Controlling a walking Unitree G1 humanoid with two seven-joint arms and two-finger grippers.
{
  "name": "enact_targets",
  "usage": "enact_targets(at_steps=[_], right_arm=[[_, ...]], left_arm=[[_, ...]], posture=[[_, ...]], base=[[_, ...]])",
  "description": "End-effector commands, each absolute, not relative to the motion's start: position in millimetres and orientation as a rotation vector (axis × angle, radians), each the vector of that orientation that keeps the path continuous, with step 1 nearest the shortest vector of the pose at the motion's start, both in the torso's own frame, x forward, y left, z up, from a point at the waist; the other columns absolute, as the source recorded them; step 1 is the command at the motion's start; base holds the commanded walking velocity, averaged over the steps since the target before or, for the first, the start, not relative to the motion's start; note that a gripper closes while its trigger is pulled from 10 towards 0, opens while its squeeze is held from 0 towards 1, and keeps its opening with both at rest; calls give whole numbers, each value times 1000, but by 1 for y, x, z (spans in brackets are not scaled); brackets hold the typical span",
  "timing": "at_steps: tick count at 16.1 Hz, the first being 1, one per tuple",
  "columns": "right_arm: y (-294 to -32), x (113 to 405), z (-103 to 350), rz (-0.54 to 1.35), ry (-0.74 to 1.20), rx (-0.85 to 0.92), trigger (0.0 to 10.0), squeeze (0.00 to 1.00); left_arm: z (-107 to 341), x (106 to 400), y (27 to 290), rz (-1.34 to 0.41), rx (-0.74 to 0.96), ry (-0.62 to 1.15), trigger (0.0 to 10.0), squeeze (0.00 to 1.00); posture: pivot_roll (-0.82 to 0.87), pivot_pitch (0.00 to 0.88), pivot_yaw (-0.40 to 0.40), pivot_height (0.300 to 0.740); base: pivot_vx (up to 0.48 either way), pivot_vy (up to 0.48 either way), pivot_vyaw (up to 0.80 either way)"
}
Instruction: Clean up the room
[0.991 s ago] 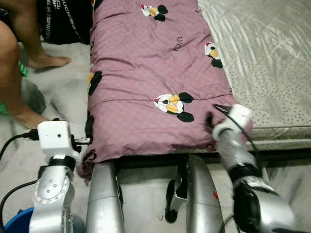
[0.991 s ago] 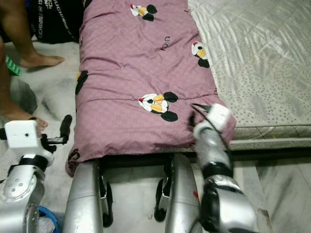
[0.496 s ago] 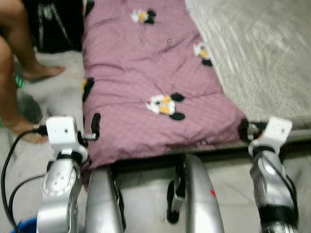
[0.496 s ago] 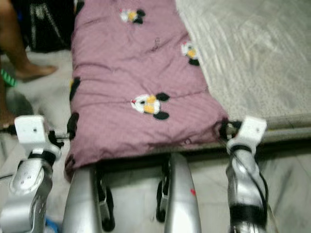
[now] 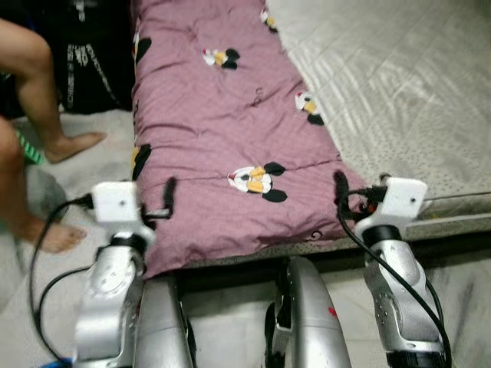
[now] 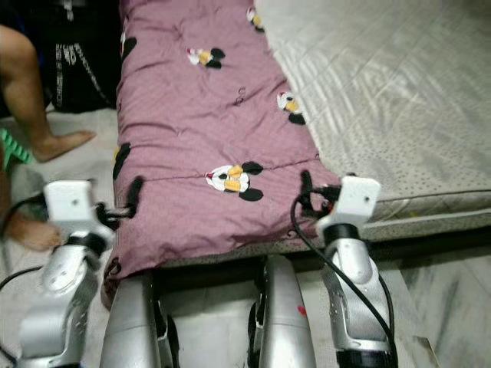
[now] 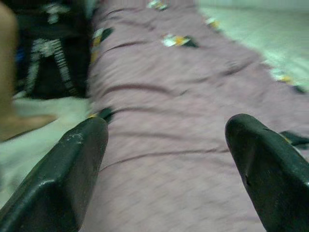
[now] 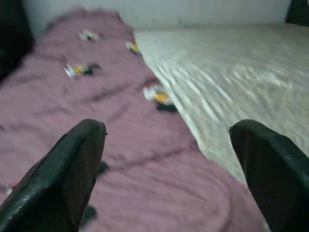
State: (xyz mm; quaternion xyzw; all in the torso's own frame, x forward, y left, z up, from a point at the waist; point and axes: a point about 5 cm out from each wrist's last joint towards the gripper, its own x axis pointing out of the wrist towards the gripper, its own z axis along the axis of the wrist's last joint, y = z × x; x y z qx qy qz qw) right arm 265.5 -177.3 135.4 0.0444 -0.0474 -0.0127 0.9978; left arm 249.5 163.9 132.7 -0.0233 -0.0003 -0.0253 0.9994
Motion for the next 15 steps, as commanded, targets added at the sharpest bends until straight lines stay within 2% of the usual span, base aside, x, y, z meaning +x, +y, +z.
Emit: enact_targets(at_steps=[1,6,9,11,15], right_arm=[[-173,266,141,9,-108,99,10000,0],[-175,275,140,-16,-94,113,10000,0],[-164,273,140,12,-92,118,10000,0],[-162,271,138,13,-81,124,10000,0],[-163,271,137,6,-72,122,10000,0]], left_arm=[[130,250,164,-64,-58,4,10000,0],[120,253,158,-78,-86,29,10000,0],[122,259,148,-106,-99,17,10000,0],[125,262,149,-98,-101,5,10000,0],[122,261,154,-95,-91,12,10000,0]], posture=[[4,51,-41,564],[-6,30,-2,624],[-15,31,-4,649],[-10,35,-12,679],[-14,42,-11,704]], base=[[0,0,0],[0,0,0],[0,0,0],[0,0,0],[0,0,0]])
